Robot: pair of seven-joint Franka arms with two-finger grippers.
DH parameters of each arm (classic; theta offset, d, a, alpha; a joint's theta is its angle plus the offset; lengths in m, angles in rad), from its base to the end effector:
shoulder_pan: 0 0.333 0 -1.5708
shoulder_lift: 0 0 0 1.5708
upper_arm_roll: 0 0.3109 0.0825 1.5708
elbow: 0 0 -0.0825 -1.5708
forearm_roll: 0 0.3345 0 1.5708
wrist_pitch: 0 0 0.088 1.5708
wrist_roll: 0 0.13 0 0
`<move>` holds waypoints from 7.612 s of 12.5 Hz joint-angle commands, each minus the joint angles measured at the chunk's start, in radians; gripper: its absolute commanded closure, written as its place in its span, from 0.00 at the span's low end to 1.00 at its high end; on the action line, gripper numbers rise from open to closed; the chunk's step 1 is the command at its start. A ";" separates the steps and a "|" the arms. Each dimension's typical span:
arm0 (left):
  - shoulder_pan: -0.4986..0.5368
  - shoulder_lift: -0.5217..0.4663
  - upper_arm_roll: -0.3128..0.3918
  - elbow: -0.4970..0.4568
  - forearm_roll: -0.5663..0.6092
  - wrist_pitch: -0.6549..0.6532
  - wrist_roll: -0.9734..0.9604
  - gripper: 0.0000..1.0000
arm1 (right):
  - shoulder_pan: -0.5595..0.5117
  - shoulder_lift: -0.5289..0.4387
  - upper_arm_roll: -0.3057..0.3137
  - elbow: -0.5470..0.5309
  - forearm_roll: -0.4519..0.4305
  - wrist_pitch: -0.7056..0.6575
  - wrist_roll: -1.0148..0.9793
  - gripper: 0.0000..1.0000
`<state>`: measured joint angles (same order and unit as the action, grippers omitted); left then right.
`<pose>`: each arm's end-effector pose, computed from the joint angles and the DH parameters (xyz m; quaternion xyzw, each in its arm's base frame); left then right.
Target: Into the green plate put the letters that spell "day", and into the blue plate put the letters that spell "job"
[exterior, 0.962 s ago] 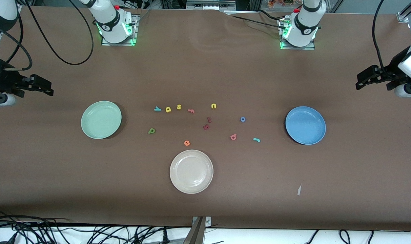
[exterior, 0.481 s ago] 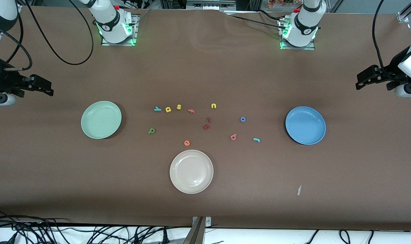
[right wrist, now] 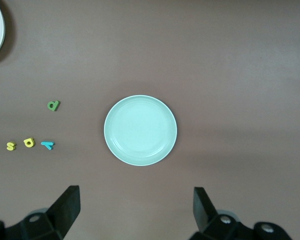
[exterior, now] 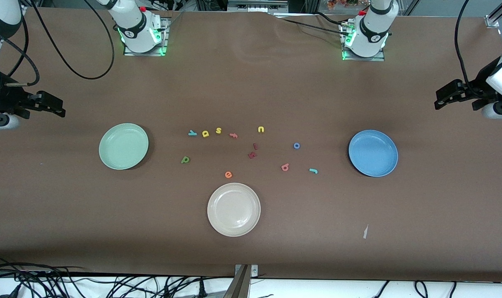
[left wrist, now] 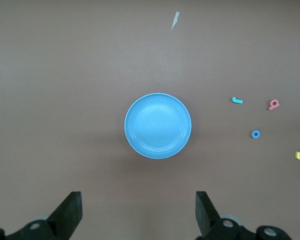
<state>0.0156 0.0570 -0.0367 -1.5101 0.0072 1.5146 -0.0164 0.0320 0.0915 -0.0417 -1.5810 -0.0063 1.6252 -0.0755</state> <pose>0.5152 -0.0093 0.5880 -0.9997 0.0022 0.0262 0.0030 0.5334 -0.0050 0.5492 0.9992 0.0332 -0.0238 0.0040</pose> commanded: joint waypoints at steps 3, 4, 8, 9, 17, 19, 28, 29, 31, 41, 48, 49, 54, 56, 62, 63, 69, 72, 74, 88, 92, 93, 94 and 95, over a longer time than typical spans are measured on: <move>0.000 0.009 0.001 0.022 -0.021 -0.007 -0.004 0.00 | 0.002 -0.007 -0.001 0.006 -0.004 -0.015 -0.009 0.00; 0.000 0.009 0.001 0.022 -0.021 -0.008 -0.004 0.00 | 0.002 -0.009 -0.001 0.006 -0.006 -0.015 -0.010 0.00; 0.001 0.009 0.001 0.022 -0.021 -0.007 -0.005 0.00 | 0.002 -0.009 -0.003 0.006 -0.004 -0.015 -0.010 0.00; 0.001 0.009 0.001 0.022 -0.021 -0.008 -0.005 0.00 | 0.002 -0.009 -0.004 0.006 -0.004 -0.015 -0.010 0.00; 0.001 0.009 0.001 0.021 -0.021 -0.008 -0.005 0.00 | 0.002 -0.003 -0.006 0.004 -0.004 -0.005 -0.009 0.00; 0.001 0.009 0.001 0.021 -0.021 -0.007 -0.005 0.00 | -0.006 -0.001 -0.006 0.006 -0.004 -0.004 -0.009 0.00; 0.001 0.009 0.001 0.021 -0.021 -0.007 -0.007 0.00 | 0.002 -0.004 0.002 0.006 -0.006 -0.015 -0.007 0.00; 0.001 0.009 0.001 0.021 -0.021 -0.008 -0.007 0.00 | 0.003 -0.004 0.002 0.006 -0.006 -0.015 -0.007 0.00; 0.001 0.009 0.001 0.021 -0.021 -0.008 -0.007 0.00 | 0.003 -0.004 0.002 0.006 -0.006 -0.007 -0.004 0.00; 0.001 0.009 0.001 0.021 -0.021 -0.008 -0.007 0.00 | 0.013 -0.003 0.002 0.006 -0.006 -0.008 -0.009 0.00; 0.001 0.009 0.001 0.021 -0.021 -0.007 -0.007 0.00 | 0.014 -0.003 0.002 0.006 -0.006 -0.008 -0.009 0.00; 0.001 0.009 0.001 0.021 -0.021 -0.008 -0.005 0.00 | 0.014 -0.003 0.002 0.006 -0.006 -0.011 -0.009 0.00; 0.000 0.009 0.001 0.025 -0.018 -0.005 -0.007 0.00 | 0.014 -0.003 0.002 0.006 -0.006 -0.011 -0.007 0.00; -0.003 0.009 0.000 0.025 -0.018 -0.002 -0.007 0.00 | 0.014 -0.004 0.002 0.006 -0.006 -0.015 -0.009 0.00; -0.013 0.139 -0.002 0.031 -0.029 0.085 -0.008 0.00 | 0.054 -0.007 0.025 0.007 -0.018 -0.015 0.003 0.00; -0.014 0.144 -0.003 0.031 -0.027 0.087 -0.008 0.00 | 0.054 -0.006 0.023 0.007 -0.011 -0.011 0.005 0.00; -0.083 0.299 -0.014 0.031 -0.026 0.114 -0.016 0.00 | 0.198 0.066 0.043 -0.013 -0.006 0.004 0.187 0.00; -0.152 0.345 -0.015 0.030 -0.053 0.206 -0.072 0.00 | 0.302 0.134 0.043 -0.022 -0.006 0.088 0.406 0.00; -0.236 0.415 -0.014 0.024 -0.058 0.277 -0.216 0.00 | 0.357 0.160 0.043 -0.078 -0.006 0.184 0.563 0.00; -0.362 0.669 -0.014 0.011 -0.092 0.607 -1.039 0.00 | 0.399 0.522 0.040 -0.291 -0.015 0.932 1.026 0.03; -0.373 0.669 -0.014 -0.005 -0.084 0.628 -1.195 0.00 | 0.395 0.536 0.039 -0.292 -0.020 0.924 1.028 0.36; -0.373 0.667 -0.014 -0.025 -0.090 0.654 -1.221 0.00 | 0.393 0.536 0.039 -0.292 -0.021 0.924 1.025 0.51; -0.372 0.667 -0.014 -0.038 -0.090 0.688 -1.263 0.00 | 0.393 0.536 0.039 -0.290 -0.021 0.924 1.019 0.69; -0.373 0.667 -0.014 -0.048 -0.090 0.716 -1.309 0.00 | 0.393 0.533 0.039 -0.290 -0.021 0.921 1.016 0.82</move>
<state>-0.3484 0.7301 -0.0591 -1.5295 -0.0610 2.1788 -1.2567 0.4325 0.6231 -0.0083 -1.8846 -0.0141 2.5526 0.9344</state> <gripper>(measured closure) 0.000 0.555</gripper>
